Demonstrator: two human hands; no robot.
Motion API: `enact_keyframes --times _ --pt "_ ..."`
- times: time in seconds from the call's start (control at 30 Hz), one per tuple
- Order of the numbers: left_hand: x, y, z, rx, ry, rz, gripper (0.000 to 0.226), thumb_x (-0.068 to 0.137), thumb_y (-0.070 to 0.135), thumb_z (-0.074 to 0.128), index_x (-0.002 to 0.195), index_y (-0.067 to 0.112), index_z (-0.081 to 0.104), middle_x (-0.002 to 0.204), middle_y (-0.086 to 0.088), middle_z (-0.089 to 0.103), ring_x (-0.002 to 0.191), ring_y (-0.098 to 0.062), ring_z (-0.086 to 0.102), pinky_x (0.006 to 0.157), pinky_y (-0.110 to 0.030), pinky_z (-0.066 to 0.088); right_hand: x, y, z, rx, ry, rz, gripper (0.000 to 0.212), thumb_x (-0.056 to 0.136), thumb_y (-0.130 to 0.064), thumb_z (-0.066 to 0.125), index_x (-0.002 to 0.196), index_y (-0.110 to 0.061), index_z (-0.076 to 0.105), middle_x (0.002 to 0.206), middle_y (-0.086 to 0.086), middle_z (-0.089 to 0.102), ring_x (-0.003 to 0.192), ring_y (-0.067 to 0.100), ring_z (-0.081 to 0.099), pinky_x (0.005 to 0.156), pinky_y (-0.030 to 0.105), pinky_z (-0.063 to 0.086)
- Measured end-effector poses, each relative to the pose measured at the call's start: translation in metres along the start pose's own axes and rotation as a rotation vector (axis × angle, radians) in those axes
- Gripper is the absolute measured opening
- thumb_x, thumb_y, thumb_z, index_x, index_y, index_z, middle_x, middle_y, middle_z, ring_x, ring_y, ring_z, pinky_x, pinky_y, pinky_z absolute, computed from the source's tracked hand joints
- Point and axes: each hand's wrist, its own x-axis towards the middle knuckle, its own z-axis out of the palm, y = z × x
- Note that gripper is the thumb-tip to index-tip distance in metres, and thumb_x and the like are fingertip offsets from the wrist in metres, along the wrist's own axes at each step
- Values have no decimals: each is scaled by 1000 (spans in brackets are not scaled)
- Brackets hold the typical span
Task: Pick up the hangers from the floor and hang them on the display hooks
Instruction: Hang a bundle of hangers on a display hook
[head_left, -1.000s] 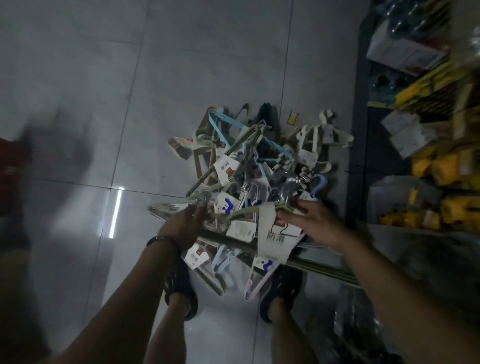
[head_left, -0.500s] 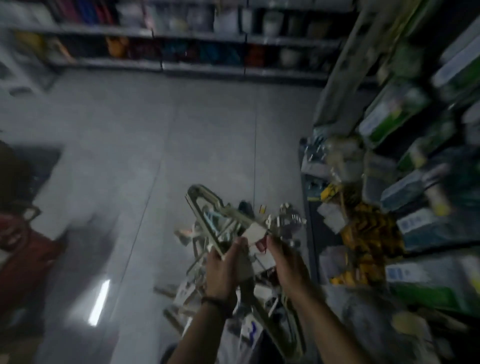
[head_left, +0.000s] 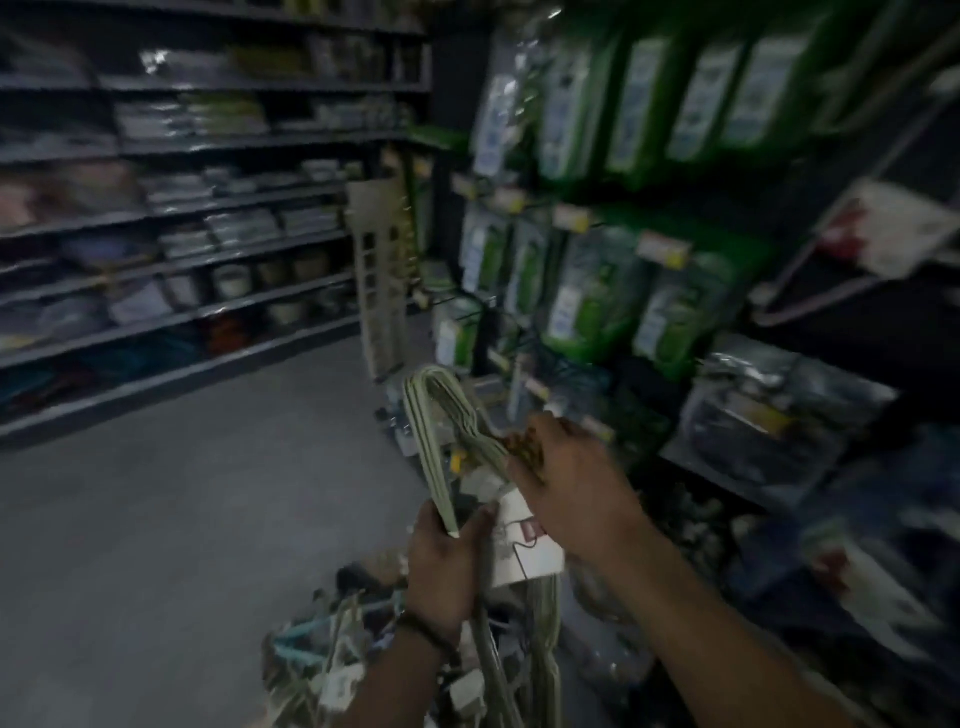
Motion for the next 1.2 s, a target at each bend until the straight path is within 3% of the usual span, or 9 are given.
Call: enact_keyframes --times 0.1,0.2,0.5,0.57,0.7,0.93,1.03,1.13,1.2 --pt "-44 30 40 32 -233 93 27 91 31 82 114 20 74 103 8 81 97 -12 76 85 -31 57 -36 15 -53 -58 78 56 45 104 -51 53 137 -21 51 118 9 67 105 34 66 79 42 56" --pt "-94 57 89 27 -409 150 24 89 26 84 109 25 72 98 10 78 93 -8 75 79 -20 56 -86 36 -106 -112 194 157 41 103 -58 47 122 -22 52 104 9 67 91 35 68 70 43 57" --pt "-277 115 244 -68 -789 301 38 80 32 88 110 20 69 98 1 80 94 -15 77 81 -31 62 -282 142 -260 -224 541 405 29 104 -55 45 97 -27 44 84 -5 59 69 26 59 56 38 46" --pt "-316 131 281 -139 -836 310 33 90 43 77 113 20 73 99 4 81 95 -13 77 82 -30 62 -331 164 -289 -242 560 455 28 105 -53 45 92 -29 38 79 -8 55 62 20 52 53 36 39" --pt "-391 146 355 -135 -922 305 49 101 57 49 121 20 76 111 0 81 108 -18 76 95 -40 60 -423 206 -337 -312 551 549 27 104 -50 48 95 -25 44 82 -1 63 69 31 63 59 41 50" --pt "-490 152 459 40 -946 557 36 100 63 55 97 34 75 89 9 78 86 -12 73 79 -44 59 -556 269 -435 -424 656 763 19 103 -38 54 94 -23 45 74 -3 58 67 34 63 55 39 46" --pt "-508 165 492 147 -1032 721 32 97 69 47 109 46 65 98 19 74 94 -2 69 83 -34 53 -591 293 -469 -494 634 854 15 100 -33 54 95 -21 47 77 2 62 70 35 64 56 36 42" --pt "-512 184 520 255 -1090 920 65 97 74 38 141 30 56 120 8 74 110 -10 69 94 -34 56 -613 317 -495 -535 627 940 13 100 -34 53 93 -23 50 78 2 63 70 34 64 56 38 47" --pt "-512 196 535 249 -1082 1062 60 100 61 41 142 23 59 118 1 75 107 -14 70 91 -22 52 -622 332 -508 -548 635 995 10 99 -29 57 92 -24 52 75 -2 62 66 27 64 56 41 56"
